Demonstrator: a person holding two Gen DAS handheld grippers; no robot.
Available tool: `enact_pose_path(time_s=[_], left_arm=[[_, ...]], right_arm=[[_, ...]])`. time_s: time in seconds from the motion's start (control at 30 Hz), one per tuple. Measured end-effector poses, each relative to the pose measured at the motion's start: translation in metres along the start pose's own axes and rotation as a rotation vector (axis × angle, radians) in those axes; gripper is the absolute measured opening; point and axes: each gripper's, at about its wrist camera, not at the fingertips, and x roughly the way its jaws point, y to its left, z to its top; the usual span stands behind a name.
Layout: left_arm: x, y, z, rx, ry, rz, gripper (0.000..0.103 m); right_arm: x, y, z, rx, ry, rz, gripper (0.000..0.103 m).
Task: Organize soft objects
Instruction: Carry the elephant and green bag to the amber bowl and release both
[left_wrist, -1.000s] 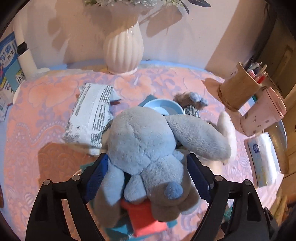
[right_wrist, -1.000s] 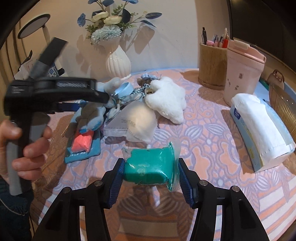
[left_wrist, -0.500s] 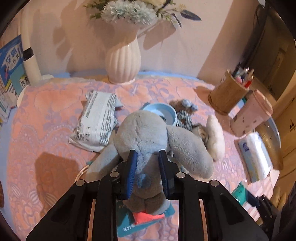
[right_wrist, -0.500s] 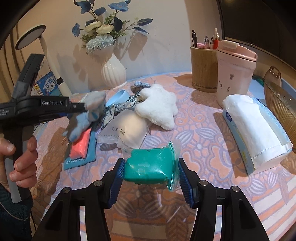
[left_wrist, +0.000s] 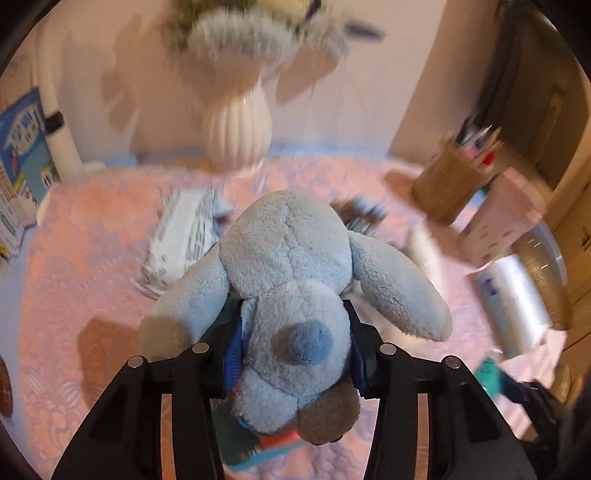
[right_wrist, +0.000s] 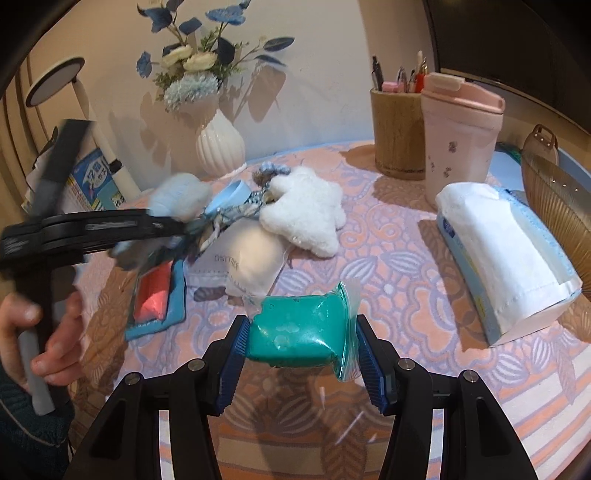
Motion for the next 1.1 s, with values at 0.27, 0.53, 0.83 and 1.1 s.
enact_pose_path(time_s=[0.27, 0.53, 0.83, 1.1], left_arm=[[-0.057, -0.031, 0.002, 0.003, -0.129, -0.084, 0.044], [-0.064, -0.147, 0.021, 0.182, -0.185, -0.252, 0.044], [-0.003, -0.295, 0.042, 0.399, -0.1, -0.394, 0.044], [0.06, -0.349, 0.041, 0.43, 0.014, -0.438, 0.051]], right_arm=[[-0.042, -0.019, 0.019, 0.028, -0.114, -0.031, 0.055], [-0.112, -0.098, 0.057, 0.14, -0.273, -0.193, 0.055], [-0.117, -0.223, 0.079, 0.416, -0.21, -0.372, 0.055], [-0.108, -0.274, 0.069, 0.519, -0.141, -0.39, 0.056]])
